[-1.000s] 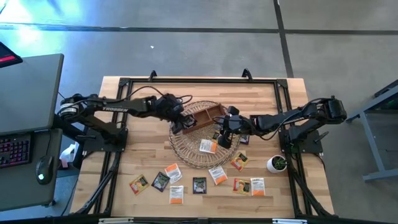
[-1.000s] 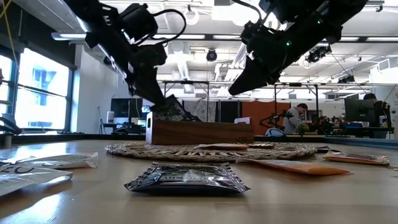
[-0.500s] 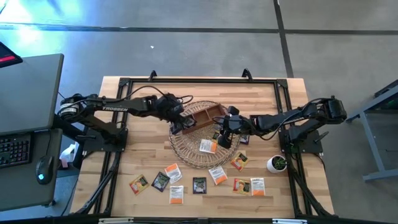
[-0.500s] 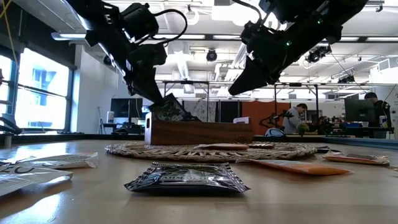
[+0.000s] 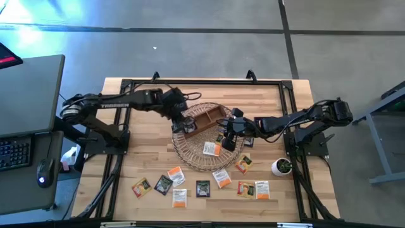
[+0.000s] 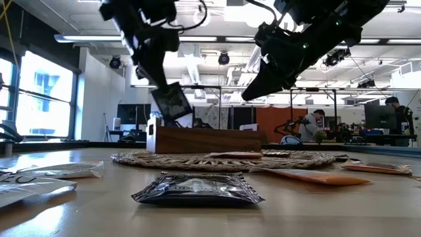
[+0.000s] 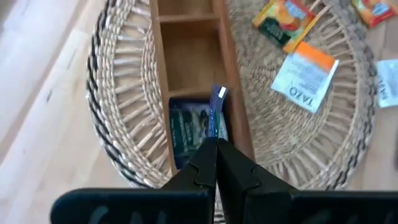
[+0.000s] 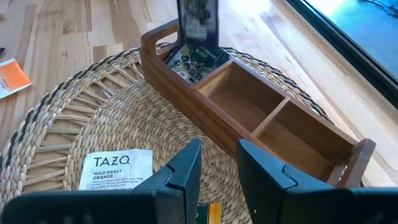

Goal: Pick & Place Tea
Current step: Put the violet tea bag into the left section of the brown wooden organizer

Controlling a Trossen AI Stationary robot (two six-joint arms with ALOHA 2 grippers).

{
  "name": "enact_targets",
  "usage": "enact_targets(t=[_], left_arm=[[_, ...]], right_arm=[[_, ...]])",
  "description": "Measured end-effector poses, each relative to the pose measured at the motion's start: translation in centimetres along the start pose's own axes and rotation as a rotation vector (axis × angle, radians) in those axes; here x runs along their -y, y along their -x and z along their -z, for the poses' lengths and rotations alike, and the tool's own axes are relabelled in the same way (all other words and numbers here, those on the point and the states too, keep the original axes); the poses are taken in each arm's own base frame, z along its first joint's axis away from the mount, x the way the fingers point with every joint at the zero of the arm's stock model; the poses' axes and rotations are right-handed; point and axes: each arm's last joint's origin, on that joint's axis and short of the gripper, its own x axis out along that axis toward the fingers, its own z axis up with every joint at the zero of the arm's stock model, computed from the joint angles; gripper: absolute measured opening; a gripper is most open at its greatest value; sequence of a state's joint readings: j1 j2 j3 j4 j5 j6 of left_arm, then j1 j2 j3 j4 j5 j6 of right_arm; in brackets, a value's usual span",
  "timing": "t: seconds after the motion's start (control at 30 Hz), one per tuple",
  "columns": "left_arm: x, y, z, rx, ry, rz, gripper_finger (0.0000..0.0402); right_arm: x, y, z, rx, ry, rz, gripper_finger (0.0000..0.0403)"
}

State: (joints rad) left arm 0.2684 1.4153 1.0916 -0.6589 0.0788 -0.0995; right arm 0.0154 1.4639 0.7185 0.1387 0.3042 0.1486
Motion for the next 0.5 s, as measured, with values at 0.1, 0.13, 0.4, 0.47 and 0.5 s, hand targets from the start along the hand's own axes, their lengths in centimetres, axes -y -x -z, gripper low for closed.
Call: enact_targets(t=[0.1, 0.13, 0.4, 0.47, 0.5], left_arm=[[0.1, -0.1, -0.7, -0.073, 0.016, -0.004, 0.0], [0.1, -0.1, -1.0, -0.088, 0.017, -0.008, 0.0], [0.0, -3.8, -1.6, -0.227, 0.035, 0.014, 0.0], [-0.1, -4.4, -1.6, -0.266, 0.039, 0.01, 0.0], [-0.1, -4.7, -1.7, -0.273, 0.039, 0.004, 0.0]], right_arm=[[0.0, 0.0, 0.0, 0.0, 0.0, 0.0, 0.0099], [0.0, 0.0, 0.0, 0.0, 0.0, 0.0, 0.0099], [0.0, 0.0, 0.0, -0.002, 0.001, 0.0, 0.0099], [0.0, 0.0, 0.0, -0.002, 0.001, 0.0, 0.0099], [0.0, 0.0, 0.0, -0.003, 0.001, 0.0, 0.0099]])
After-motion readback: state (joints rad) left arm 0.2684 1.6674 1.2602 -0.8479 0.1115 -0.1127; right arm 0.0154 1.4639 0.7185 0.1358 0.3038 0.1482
